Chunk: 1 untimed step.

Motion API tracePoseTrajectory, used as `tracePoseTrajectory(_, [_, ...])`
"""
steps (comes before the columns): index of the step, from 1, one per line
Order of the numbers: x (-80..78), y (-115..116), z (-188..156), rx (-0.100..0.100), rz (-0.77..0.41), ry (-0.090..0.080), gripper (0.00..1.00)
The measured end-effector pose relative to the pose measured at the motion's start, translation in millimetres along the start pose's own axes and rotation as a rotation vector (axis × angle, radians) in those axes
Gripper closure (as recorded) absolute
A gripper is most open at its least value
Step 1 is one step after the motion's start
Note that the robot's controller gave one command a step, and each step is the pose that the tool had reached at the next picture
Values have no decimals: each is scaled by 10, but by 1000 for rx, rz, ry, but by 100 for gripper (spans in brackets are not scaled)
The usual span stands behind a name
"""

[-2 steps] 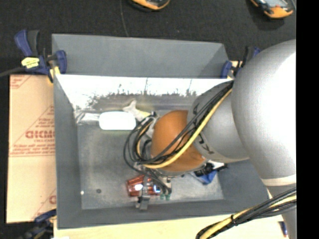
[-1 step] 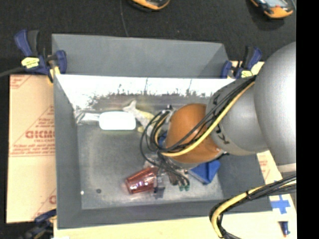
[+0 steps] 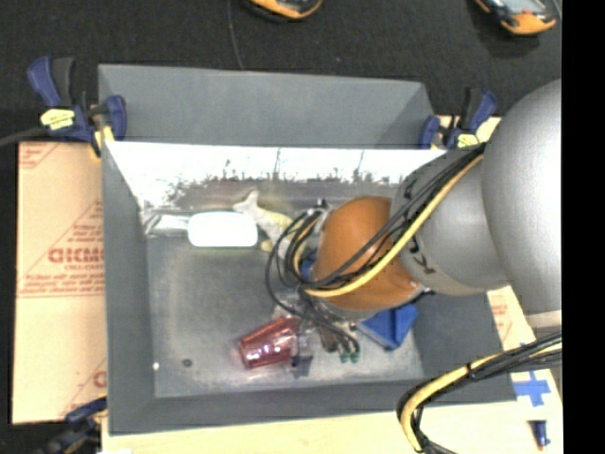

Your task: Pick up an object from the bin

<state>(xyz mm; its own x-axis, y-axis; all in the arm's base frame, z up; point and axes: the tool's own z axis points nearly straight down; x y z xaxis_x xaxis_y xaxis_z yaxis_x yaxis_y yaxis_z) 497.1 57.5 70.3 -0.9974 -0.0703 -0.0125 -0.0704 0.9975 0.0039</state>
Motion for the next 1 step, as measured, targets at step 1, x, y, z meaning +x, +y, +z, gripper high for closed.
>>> tracePoseTrajectory(1, [35,128,-771,1,-15,3,100])
